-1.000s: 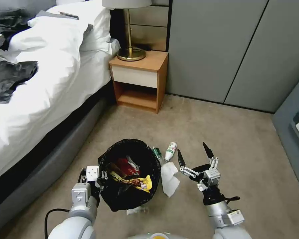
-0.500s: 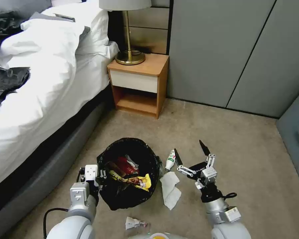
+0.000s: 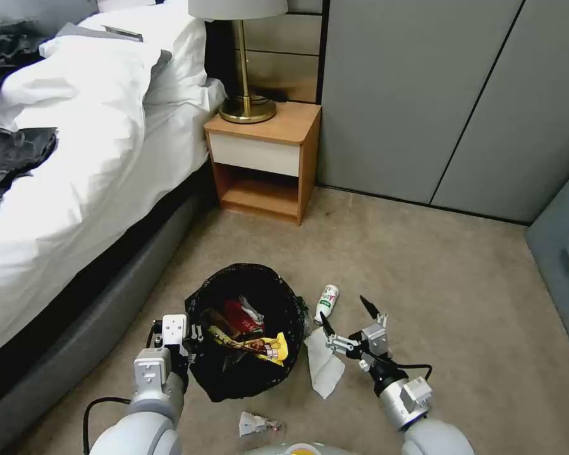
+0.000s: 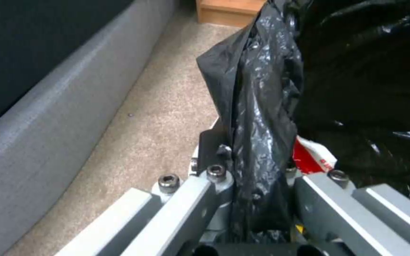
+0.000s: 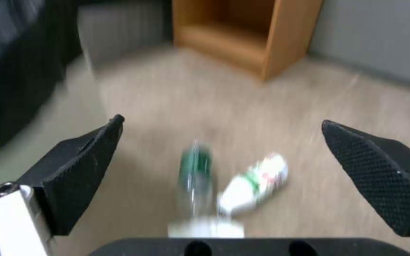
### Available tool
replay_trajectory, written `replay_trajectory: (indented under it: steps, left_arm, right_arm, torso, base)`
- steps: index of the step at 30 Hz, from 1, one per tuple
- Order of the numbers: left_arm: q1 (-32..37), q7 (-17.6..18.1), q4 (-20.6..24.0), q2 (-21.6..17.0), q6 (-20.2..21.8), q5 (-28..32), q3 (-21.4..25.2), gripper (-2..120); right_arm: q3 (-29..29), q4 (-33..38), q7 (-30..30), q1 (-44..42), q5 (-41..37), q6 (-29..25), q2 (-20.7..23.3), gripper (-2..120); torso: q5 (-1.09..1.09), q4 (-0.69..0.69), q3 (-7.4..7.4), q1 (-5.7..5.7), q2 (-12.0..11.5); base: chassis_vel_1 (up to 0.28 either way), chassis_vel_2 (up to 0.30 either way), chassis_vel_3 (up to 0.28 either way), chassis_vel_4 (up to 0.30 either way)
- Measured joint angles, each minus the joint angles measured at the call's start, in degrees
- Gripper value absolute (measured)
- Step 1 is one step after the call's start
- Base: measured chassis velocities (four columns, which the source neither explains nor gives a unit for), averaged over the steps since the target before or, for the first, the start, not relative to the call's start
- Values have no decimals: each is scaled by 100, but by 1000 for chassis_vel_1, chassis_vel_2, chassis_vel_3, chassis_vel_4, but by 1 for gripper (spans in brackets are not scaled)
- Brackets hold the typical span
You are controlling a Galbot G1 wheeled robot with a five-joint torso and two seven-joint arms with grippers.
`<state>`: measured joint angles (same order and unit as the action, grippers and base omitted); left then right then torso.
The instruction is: Pick up the trash bin, then pick up the garbage from the floor and place it into the trash bin.
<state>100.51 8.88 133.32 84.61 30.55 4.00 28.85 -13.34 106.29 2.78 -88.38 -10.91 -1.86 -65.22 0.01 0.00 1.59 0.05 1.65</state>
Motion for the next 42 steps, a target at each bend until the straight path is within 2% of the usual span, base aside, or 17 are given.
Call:
replay_trajectory:
  steps: [2, 6, 8, 11, 17, 26, 36, 38, 42]
  left_arm:
    - [-9, 0, -15, 18, -2, -10, -18, 1]
    - [-19, 0, -35, 31, -2, -26, -26, 1]
    - [-21, 0, -43, 34, -2, -27, -24, 1]
    - [-13, 3, -62, 44, -2, -45, -19, 1]
    - [66, 3, -91, 94, -15, -141, -56, 1]
    - [91, 2, -112, 112, -33, -184, -74, 1]
    - [139, -9, -140, 130, -62, -248, -147, 1]
    - [160, -12, -112, 111, -67, -245, -116, 1]
    - [157, -14, -112, 117, -71, -243, -122, 1]
  right_arm:
    - [147, -201, 205, 168, -161, 360, 205, 100]
    - [400, -643, 415, 421, -287, 606, 382, 100]
    - [475, -796, 456, 494, -291, 627, 388, 100]
    - [678, -1481, 618, 799, -293, 626, 237, 100]
    - [877, -2434, 892, 1252, -284, 482, -187, 100]
    - [926, -2776, 1112, 1430, -257, 264, -263, 100]
    - [842, -3480, 1231, 1699, -16, -106, -651, 99]
    - [751, -3788, 1279, 1787, 46, -255, -737, 95]
    - [691, -3966, 1281, 1825, 85, -333, -785, 87]
  torso:
    - [0, 0, 0, 0, 0]
    - [-1, 0, 0, 0, 0]
    - [-1, 0, 0, 0, 0]
    - [-1, -1, 0, 0, 0]
    - [0, 0, 0, 0, -1]
    - [-2, 0, 0, 0, -1]
    - [0, 0, 0, 0, -1]
    - [-1, 0, 0, 0, -1]
    - [-1, 0, 0, 0, -1]
  base:
    - [0, 0, 0, 0]
    - [0, 0, 0, 0]
    - [0, 0, 0, 0]
    - [0, 0, 0, 0]
    - [0, 0, 0, 0]
    - [0, 0, 0, 0]
    - [0, 0, 0, 0]
    - [0, 0, 0, 0]
    - [0, 0, 0, 0]
